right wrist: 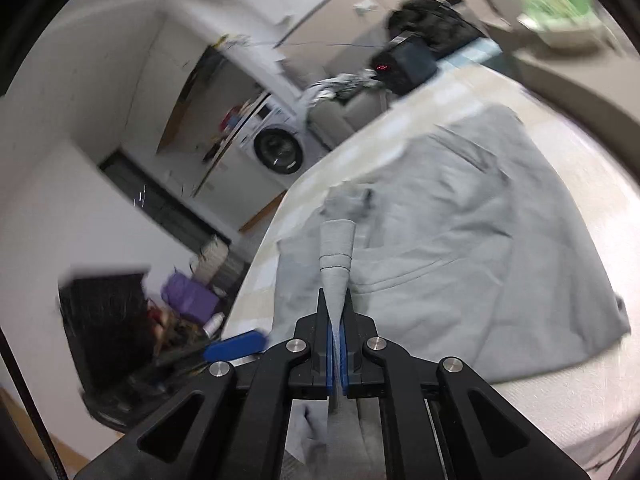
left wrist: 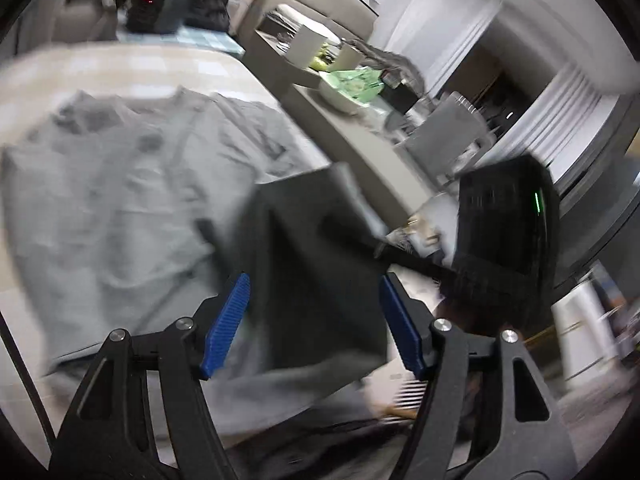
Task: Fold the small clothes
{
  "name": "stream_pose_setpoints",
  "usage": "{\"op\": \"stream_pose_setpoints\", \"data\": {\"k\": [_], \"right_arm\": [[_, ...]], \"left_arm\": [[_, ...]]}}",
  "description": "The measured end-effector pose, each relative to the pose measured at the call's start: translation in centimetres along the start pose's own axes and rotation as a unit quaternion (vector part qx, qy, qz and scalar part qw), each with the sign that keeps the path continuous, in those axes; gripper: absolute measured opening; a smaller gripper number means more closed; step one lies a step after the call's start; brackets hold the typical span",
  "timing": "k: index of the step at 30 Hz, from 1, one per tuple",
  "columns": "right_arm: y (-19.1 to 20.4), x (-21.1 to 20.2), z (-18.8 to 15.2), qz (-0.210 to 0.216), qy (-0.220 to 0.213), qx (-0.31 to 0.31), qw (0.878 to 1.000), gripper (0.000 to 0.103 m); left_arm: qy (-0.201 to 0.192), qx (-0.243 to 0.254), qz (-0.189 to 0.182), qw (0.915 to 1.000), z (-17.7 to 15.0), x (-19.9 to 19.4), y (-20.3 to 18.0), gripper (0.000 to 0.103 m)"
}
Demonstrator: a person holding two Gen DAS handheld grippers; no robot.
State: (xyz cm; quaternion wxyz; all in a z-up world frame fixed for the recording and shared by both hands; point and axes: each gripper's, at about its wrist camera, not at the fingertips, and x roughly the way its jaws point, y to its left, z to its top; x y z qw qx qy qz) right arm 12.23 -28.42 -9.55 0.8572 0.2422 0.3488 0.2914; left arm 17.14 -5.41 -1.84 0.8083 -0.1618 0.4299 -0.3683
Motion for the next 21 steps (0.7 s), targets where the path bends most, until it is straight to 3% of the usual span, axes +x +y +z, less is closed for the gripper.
{"op": "stream_pose_setpoints", "data": {"k": [3, 5, 9, 13, 14, 15, 17, 21], "right_arm": [[1.7, 0.6, -0.9, -0.015, 0.008, -0.042, 0.999, 0.003], [2.4, 1.0, -1.6, -0.027, 0.013, -0.065, 0.997, 0.003], [4.0, 1.8, -3.0, -0.060, 0.015, -0.122, 0.991, 0.003], [5.4, 2.1, -4.6, -0.086, 0.012, -0.177, 0.980, 0.003], [5.7, 2.2, -4.9, -0.088, 0.011, -0.186, 0.979, 0.003], [5.9, 2.3, -5.2, -0.087, 0.014, -0.193, 0.977, 0.003], [6.0, 2.3, -5.5, -0.078, 0.024, -0.199, 0.977, 0.009], [5.2, 0.9, -5.7, -0.057, 0.018, -0.188, 0.980, 0.023]], "left_arm": [[-0.009, -0.063, -0.054, 0.9965, 0.9, -0.1, 1.8, 0.065], [-0.007, -0.080, -0.060, 0.9949, 1.1, 0.0, 2.1, 0.066], [0.024, -0.084, -0.010, 0.9961, 1.7, 1.8, 1.9, 0.068], [0.065, -0.125, 0.008, 0.9900, 1.5, 4.2, 2.9, 0.067], [0.063, -0.136, 0.011, 0.9886, 1.5, 4.5, 3.3, 0.053], [0.055, -0.146, 0.014, 0.9877, 1.4, 4.4, 3.7, 0.033], [0.044, -0.142, 0.012, 0.9888, 1.4, 4.3, 4.1, 0.006], [0.001, -0.095, 0.026, 0.9951, 3.4, 1.2, 4.5, 0.003]]}}
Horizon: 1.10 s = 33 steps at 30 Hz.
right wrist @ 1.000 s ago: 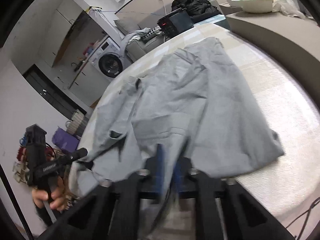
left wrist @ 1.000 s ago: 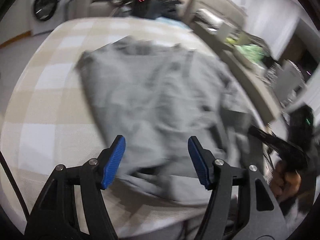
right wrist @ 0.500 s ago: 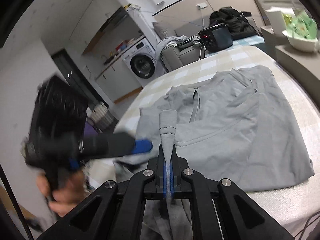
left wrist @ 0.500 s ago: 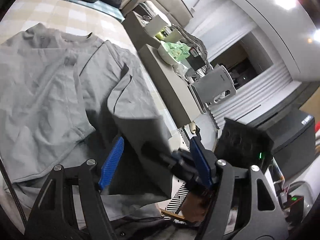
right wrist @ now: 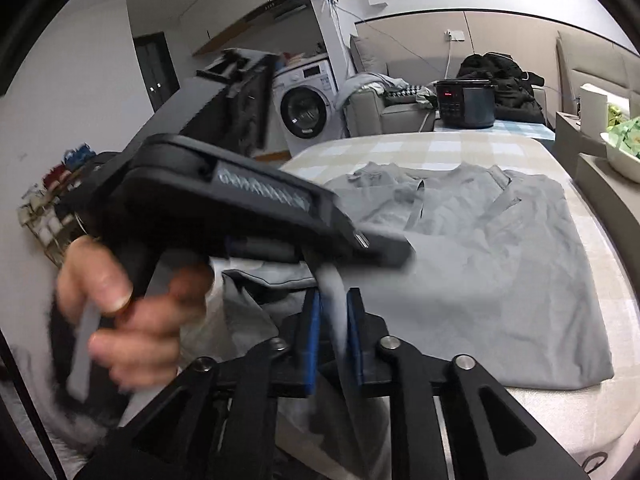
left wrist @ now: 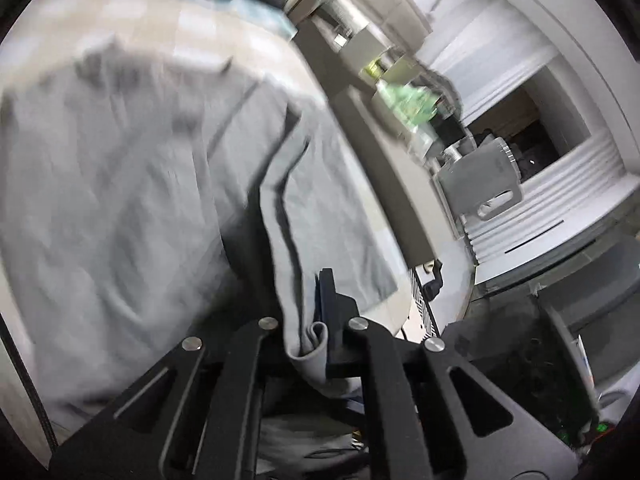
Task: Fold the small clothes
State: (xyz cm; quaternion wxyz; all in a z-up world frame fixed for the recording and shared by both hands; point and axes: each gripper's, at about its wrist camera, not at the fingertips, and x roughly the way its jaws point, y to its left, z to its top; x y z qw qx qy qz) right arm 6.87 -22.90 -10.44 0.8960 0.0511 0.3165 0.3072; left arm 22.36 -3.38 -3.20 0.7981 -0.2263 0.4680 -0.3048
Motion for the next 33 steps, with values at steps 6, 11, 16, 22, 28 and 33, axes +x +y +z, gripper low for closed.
{"op": "stream_pose_setpoints", "data": {"k": [6, 11, 16, 22, 28, 33], "right_arm": [[-4.0, -1.6, -0.3, -0.024, -0.012, 0.047, 0.999, 0.042], [-6.3, -2.9, -0.5, -0.050, -0.019, 0.082, 0.995, 0.042], [-7.1, -3.5, -0.4, -0.078, -0.020, 0.086, 0.993, 0.042], [-9.9, -3.3, -0.3, -0.126, 0.000, 0.117, 0.985, 0.042], [-11.9, -4.0, -0.6, -0.142, -0.003, 0.149, 0.978, 0.044], [-13.7, -3.8, -0.8, -0.132, 0.006, 0.169, 0.977, 0.045]], "left_arm": [[-0.094, 0.061, 0.094, 0.9893, 8.2, -9.3, 3.4, 0.002], [-0.089, 0.032, 0.252, 0.9630, 14.7, -11.3, 12.5, 0.003], [-0.087, -0.020, 0.287, 0.9537, 17.6, -8.9, 20.5, 0.003], [-0.124, -0.062, 0.297, 0.9448, 19.6, -7.2, 24.3, 0.003], [-0.118, -0.094, 0.289, 0.9453, 18.2, -8.7, 24.3, 0.029], [-0.109, -0.111, 0.275, 0.9490, 9.7, -14.0, 20.4, 0.067]]}}
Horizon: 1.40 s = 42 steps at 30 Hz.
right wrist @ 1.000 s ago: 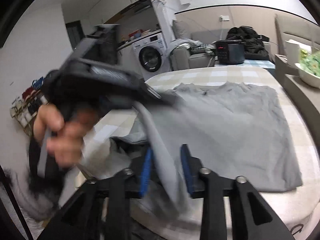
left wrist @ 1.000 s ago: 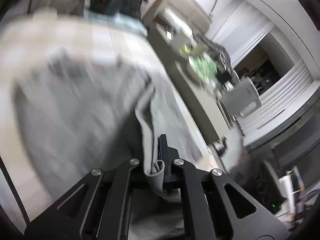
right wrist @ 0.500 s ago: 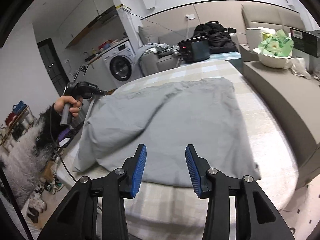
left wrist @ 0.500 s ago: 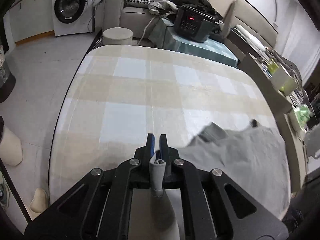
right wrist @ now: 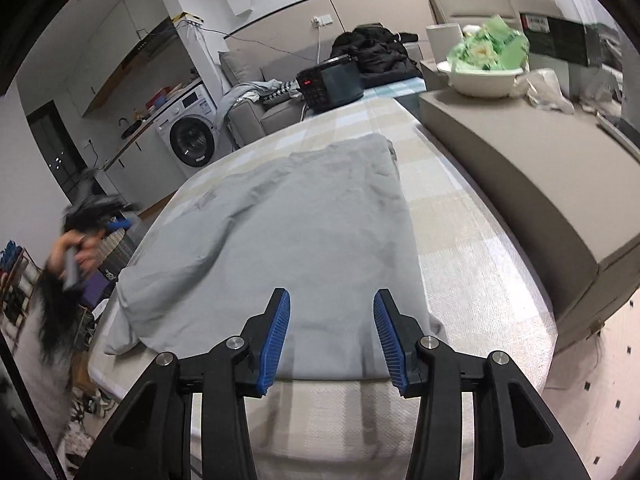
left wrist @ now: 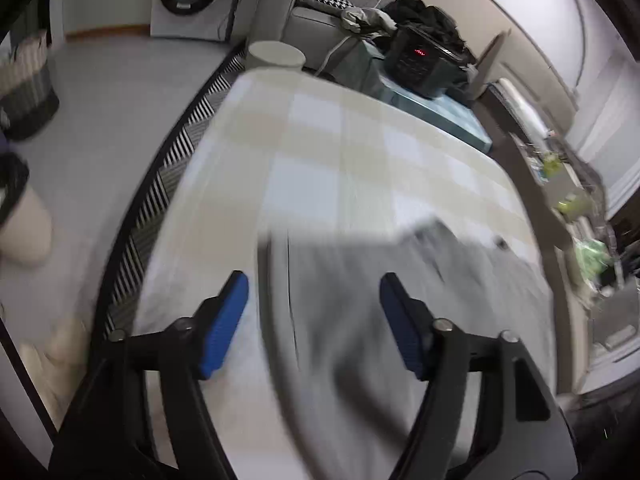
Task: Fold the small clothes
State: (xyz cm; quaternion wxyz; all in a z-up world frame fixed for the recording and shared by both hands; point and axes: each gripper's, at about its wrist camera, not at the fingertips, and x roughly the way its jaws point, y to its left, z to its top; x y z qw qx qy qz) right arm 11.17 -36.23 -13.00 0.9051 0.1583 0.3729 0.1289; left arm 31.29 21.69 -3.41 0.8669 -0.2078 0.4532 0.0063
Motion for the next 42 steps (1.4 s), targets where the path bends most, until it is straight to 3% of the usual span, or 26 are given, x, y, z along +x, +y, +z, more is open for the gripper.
{"op": "stream_pose_setpoints", "data": {"k": [3, 7, 9, 13, 14, 17, 18, 20, 23, 26, 30, 35, 38, 42], "right_arm": [[-0.8, 0.1, -0.3, 0.013, 0.002, 0.020, 1.000, 0.045], [-1.3, 0.1, -0.8, 0.012, 0.005, 0.043, 0.999, 0.046], [-1.2, -0.3, -1.0, 0.014, 0.004, 0.048, 0.999, 0.046], [-1.2, -1.2, -1.3, 0.009, -0.005, 0.046, 0.999, 0.047], [-1.2, -1.3, -1.4, 0.009, -0.006, 0.049, 0.999, 0.047], [-1.2, -1.6, -1.5, 0.003, -0.009, 0.049, 0.999, 0.047], [-1.2, -1.6, -1.6, 0.002, -0.009, 0.048, 0.999, 0.047], [-1.4, -1.5, -1.6, -0.001, -0.008, 0.048, 0.999, 0.047], [-1.9, -1.2, -1.6, -0.009, -0.005, 0.049, 0.999, 0.047], [-2.4, -0.7, -1.9, -0.019, 0.004, 0.053, 0.998, 0.047], [-2.5, 0.0, -2.2, -0.025, 0.018, 0.055, 0.998, 0.047], [-2.1, 0.5, -2.1, -0.030, 0.018, 0.047, 0.998, 0.047], [-1.9, 0.7, -2.0, -0.038, 0.017, 0.042, 0.998, 0.047], [-1.1, 0.6, -2.0, -0.045, 0.014, 0.035, 0.998, 0.047]], "left_arm": [[0.036, -0.026, -0.021, 0.9988, -6.9, -2.9, 0.7, 0.067], [0.094, -0.041, -0.087, 0.9910, -15.1, -4.5, 0.1, 0.067], [0.093, -0.028, -0.107, 0.9895, -17.7, -5.1, -0.9, 0.067], [0.104, 0.044, -0.125, 0.9858, -21.0, -4.5, -4.8, 0.067], [0.097, 0.068, -0.110, 0.9869, -21.5, -4.1, -5.8, 0.064], [0.084, 0.102, -0.061, 0.9894, -22.0, -2.9, -6.6, 0.011], [0.078, 0.098, -0.063, 0.9902, -22.0, -3.0, -6.4, 0.005], [0.058, 0.085, -0.070, 0.9922, -21.6, -3.6, -4.6, 0.003], [0.033, 0.077, -0.034, 0.9959, -20.2, -4.7, -1.4, 0.003], [0.033, 0.041, 0.002, 0.9986, -19.5, -5.3, 2.7, 0.004], [0.043, 0.007, 0.001, 0.9990, -19.8, -5.5, 5.1, 0.009], [0.068, -0.022, -0.043, 0.9965, -21.2, -6.6, 6.0, 0.009], [0.091, -0.057, -0.103, 0.9889, -21.2, -6.3, 6.0, 0.011], [0.128, -0.109, -0.159, 0.9729, -22.1, -4.8, 6.0, 0.027]]}}
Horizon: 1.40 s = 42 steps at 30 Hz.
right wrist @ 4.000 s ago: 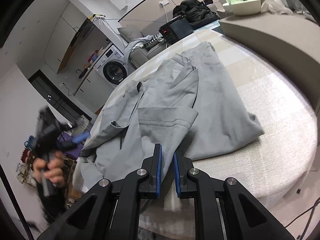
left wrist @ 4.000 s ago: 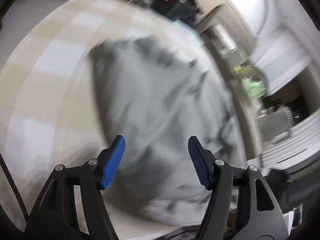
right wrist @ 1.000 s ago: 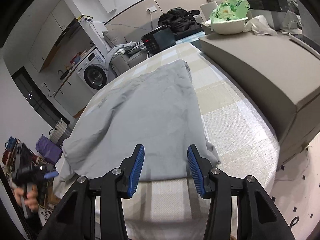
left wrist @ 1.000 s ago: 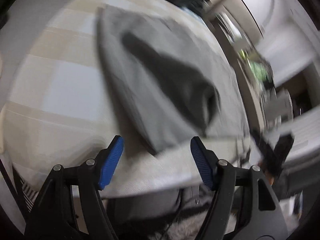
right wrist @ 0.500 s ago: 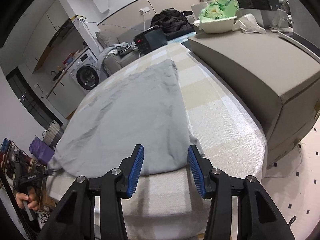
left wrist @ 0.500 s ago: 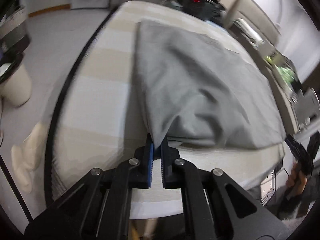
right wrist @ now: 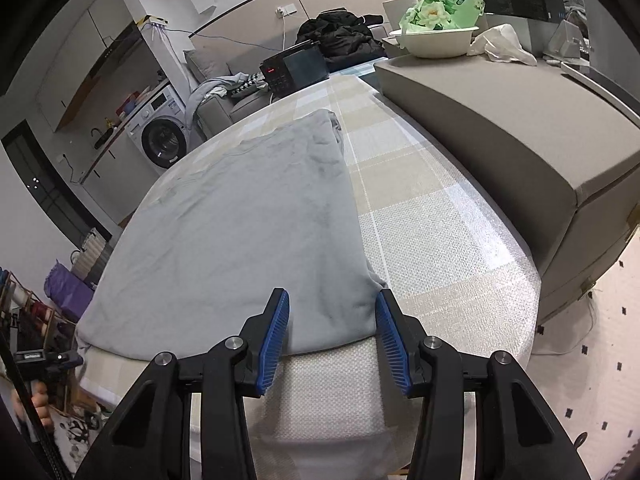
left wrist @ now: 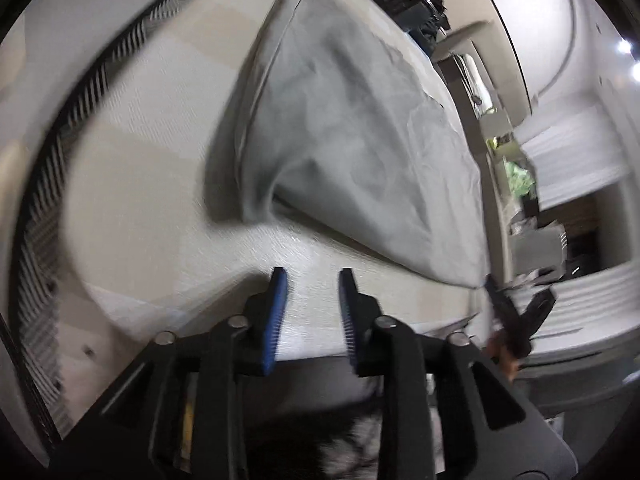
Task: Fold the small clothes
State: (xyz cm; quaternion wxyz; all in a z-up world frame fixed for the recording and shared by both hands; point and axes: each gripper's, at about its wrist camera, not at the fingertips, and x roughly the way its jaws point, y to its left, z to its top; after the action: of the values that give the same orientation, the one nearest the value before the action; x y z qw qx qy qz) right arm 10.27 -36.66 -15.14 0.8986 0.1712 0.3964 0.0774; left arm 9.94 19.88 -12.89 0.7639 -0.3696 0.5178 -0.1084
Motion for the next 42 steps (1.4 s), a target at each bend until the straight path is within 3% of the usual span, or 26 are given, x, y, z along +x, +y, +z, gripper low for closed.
{"op": "stream_pose_setpoints", "data": {"k": [4, 9, 14, 17, 19, 20, 21, 24, 26, 33, 35, 39, 42], "right_arm": [[2.0, -1.0, 0.1, 0.007, -0.020, -0.032, 0.999, 0.047], [5.9, -2.3, 0.0, 0.030, -0.042, -0.090, 0.995, 0.047], [9.5, -1.9, -0.6, 0.064, -0.034, -0.128, 0.989, 0.047], [11.5, -1.1, -1.2, 0.079, -0.022, -0.146, 0.986, 0.047], [12.7, -0.5, -1.6, 0.087, -0.015, -0.156, 0.984, 0.047], [13.6, -0.2, -1.8, 0.094, -0.009, -0.164, 0.982, 0.047], [14.0, -0.1, -2.0, 0.098, -0.006, -0.169, 0.981, 0.047], [16.6, 0.9, -2.4, 0.116, 0.006, -0.194, 0.974, 0.050], [18.7, 1.5, -2.8, 0.135, 0.013, -0.216, 0.967, 0.061], [28.9, 4.1, -5.9, 0.200, 0.028, -0.333, 0.921, 0.074], [31.6, 5.2, -6.9, 0.212, 0.028, -0.364, 0.907, 0.082], [36.0, 7.8, -8.2, 0.201, 0.037, -0.412, 0.888, 0.082], [38.2, 10.4, -8.1, 0.160, 0.055, -0.421, 0.891, 0.082]], "left_arm": [[-0.053, -0.065, -0.060, 0.9947, 0.3, 0.4, 1.0, 0.038], [-0.104, -0.095, -0.077, 0.9870, 1.2, 0.5, 1.5, 0.050], [-0.138, -0.102, -0.044, 0.9842, 2.1, 0.2, 1.1, 0.050], [-0.189, -0.132, -0.004, 0.9731, 1.9, -0.2, 0.4, 0.050], [-0.215, -0.127, 0.011, 0.9682, 1.8, -0.6, 0.5, 0.042], [-0.220, -0.127, 0.017, 0.9671, 1.8, -0.4, 0.3, 0.024], [-0.222, -0.125, 0.022, 0.9666, 2.1, -0.3, 0.2, 0.016], [-0.238, -0.104, 0.013, 0.9655, 1.8, -1.2, -0.6, 0.008], [-0.245, -0.076, 0.009, 0.9666, 1.5, -3.0, -1.5, 0.003], [-0.251, -0.015, -0.011, 0.9677, 1.3, -6.6, -6.6, 0.003], [-0.247, -0.008, -0.021, 0.9688, 1.4, -7.1, -7.4, 0.003], [-0.242, 0.002, -0.026, 0.9699, 2.1, -7.9, -8.4, 0.003], [-0.235, 0.004, -0.030, 0.9716, 1.9, -8.1, -7.9, 0.003]]}}
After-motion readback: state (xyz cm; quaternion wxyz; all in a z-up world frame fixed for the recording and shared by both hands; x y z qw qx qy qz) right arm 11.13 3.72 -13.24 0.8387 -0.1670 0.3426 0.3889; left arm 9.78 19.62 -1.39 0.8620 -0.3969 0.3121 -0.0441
